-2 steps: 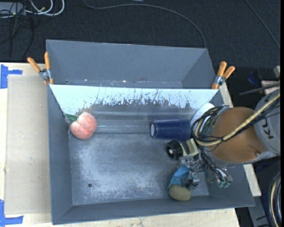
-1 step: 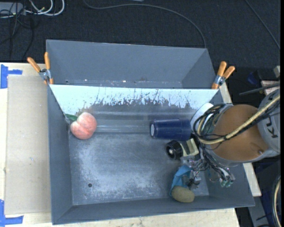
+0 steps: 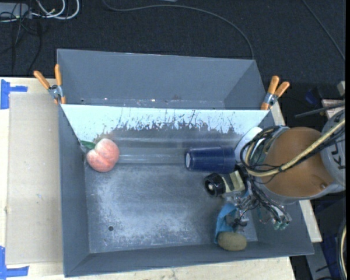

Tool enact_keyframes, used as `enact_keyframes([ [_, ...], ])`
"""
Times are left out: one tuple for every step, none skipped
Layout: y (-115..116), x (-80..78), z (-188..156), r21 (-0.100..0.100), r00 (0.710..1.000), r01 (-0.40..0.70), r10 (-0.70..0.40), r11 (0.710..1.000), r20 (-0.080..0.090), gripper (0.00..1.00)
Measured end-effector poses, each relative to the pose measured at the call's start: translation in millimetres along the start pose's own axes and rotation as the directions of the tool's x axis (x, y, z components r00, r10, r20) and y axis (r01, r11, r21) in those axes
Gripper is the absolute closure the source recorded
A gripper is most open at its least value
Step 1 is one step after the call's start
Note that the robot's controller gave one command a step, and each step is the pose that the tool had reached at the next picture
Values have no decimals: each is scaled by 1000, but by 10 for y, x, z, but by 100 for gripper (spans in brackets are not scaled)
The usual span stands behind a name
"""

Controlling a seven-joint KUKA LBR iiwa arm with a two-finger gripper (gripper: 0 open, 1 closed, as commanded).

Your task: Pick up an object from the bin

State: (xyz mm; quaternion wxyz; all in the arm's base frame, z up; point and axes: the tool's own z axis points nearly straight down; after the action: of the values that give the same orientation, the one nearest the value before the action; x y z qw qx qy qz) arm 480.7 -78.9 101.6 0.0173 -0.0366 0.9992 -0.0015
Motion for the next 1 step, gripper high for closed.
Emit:
enact_keyframes([
  [8,28,-181,-3,1000,0,0,1000,-13,100],
])
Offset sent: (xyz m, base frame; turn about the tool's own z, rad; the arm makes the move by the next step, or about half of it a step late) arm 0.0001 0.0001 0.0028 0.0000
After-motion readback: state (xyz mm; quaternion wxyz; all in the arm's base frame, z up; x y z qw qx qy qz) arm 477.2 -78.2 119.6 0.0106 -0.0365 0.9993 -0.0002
